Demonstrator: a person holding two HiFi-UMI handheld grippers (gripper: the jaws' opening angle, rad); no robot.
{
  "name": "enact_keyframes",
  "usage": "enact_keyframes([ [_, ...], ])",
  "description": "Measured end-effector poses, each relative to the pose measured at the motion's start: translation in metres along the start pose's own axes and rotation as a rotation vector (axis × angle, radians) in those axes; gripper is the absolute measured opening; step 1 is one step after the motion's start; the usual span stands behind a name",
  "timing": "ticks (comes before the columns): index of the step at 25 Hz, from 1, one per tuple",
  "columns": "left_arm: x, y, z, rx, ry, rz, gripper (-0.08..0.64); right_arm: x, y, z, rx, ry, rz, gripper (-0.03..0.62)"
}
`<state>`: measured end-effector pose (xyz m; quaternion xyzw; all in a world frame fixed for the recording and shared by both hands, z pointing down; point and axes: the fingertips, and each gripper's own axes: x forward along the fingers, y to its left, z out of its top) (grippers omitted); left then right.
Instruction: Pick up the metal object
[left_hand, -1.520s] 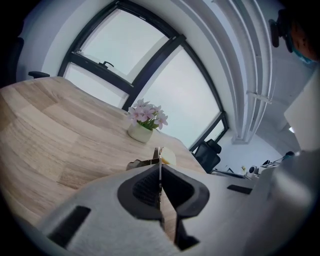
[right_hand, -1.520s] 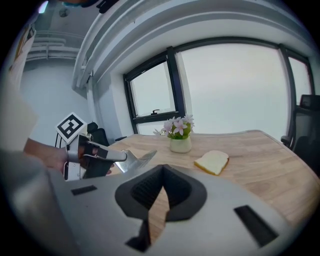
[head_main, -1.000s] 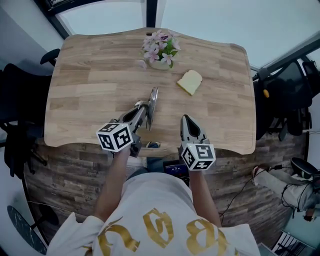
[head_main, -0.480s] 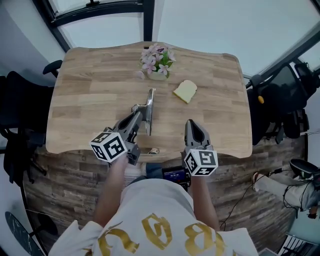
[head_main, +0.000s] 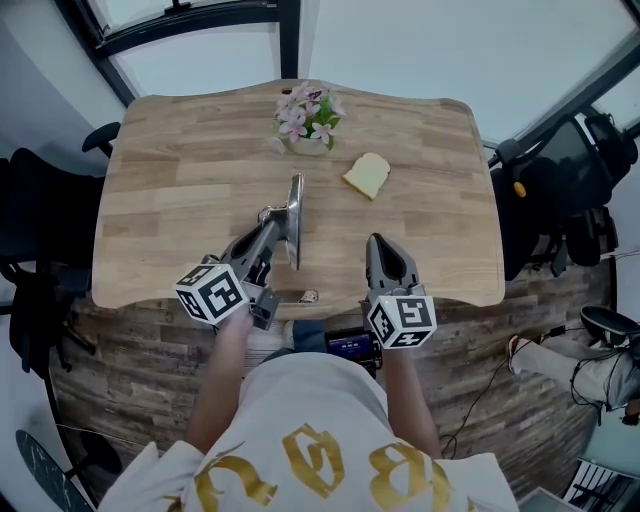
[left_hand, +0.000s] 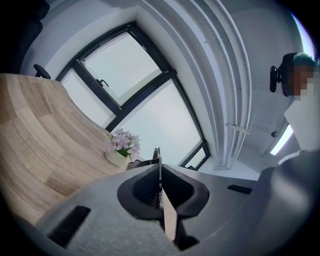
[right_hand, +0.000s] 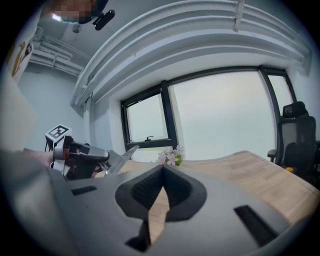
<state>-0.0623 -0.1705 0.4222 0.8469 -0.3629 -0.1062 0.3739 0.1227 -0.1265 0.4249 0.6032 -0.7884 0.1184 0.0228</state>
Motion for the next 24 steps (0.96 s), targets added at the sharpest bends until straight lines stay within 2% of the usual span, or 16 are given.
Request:
enact_keyframes([
  [7,0.001,0.003,-0.002,0.003,0.017,0.008,0.020,0.005,-0.004,-0.007,-0.003,0.026,-0.018,0.011],
  [24,0.002,0.014,0.001,-0.003,0.016,0.022,0.020,0.023,0.001,-0.014,-0.002,0.051,0.010,0.011],
])
